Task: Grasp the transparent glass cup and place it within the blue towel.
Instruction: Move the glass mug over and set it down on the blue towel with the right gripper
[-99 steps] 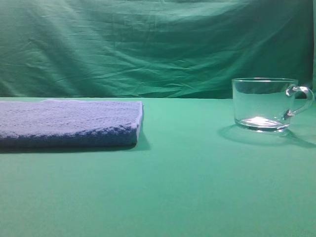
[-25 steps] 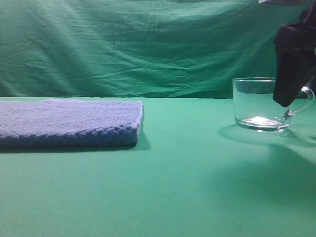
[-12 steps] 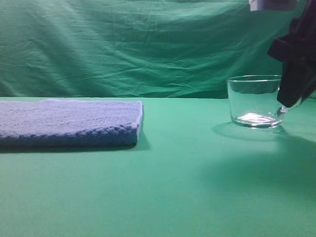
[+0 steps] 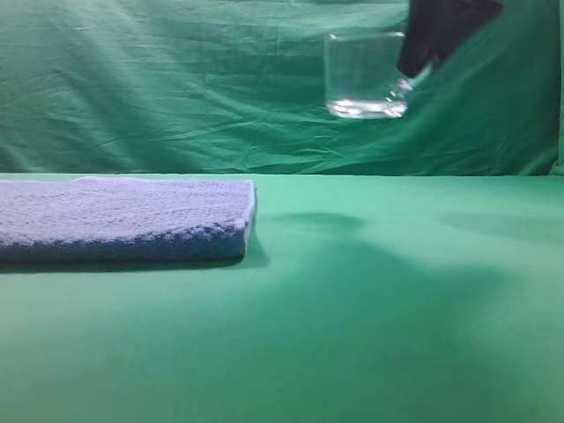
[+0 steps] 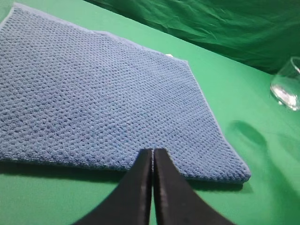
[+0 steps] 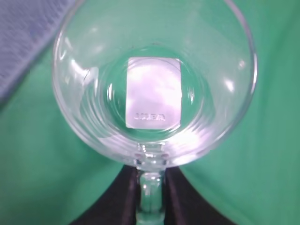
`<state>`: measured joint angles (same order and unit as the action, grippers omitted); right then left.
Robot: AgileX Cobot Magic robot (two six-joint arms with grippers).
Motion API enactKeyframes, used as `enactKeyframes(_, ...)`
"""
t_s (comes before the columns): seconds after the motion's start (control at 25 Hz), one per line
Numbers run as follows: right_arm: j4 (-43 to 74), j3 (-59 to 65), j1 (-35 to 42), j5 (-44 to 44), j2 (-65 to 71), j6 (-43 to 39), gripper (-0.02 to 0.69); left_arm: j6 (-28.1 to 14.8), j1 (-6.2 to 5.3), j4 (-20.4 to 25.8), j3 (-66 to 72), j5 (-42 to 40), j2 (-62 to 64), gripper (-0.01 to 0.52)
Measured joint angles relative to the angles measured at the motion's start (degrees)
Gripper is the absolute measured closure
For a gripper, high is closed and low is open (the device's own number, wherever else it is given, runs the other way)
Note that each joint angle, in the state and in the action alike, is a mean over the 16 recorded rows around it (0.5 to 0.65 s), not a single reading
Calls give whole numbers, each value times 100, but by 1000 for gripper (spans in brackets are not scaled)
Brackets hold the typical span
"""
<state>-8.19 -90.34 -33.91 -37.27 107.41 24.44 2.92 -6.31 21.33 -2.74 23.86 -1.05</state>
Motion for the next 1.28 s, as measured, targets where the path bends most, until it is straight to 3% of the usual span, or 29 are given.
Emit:
enactKeyframes(0.44,-99,-2168,-840,-261,2125,13,552,0,0,0,0,0,0,514)
enactKeyframes(0.56,-139,-2408,-896,-182,2442,17,506,0,0,0,0,0,0,514)
enactKeyframes(0.8,-182,-2553,-914,-149,2565,-115,351,0,0,0,0,0,0,514)
enactKeyframes(0.92,-110,-2565,-914,-323,2367,-305,319,0,0,0,0,0,0,514)
enactKeyframes(1.08,126,-2577,-914,-754,1897,-651,343,0,0,0,0,0,0,514)
enactKeyframes(1.28,582,-2556,-914,-1441,1047,-1279,470,0,0,0,0,0,0,514)
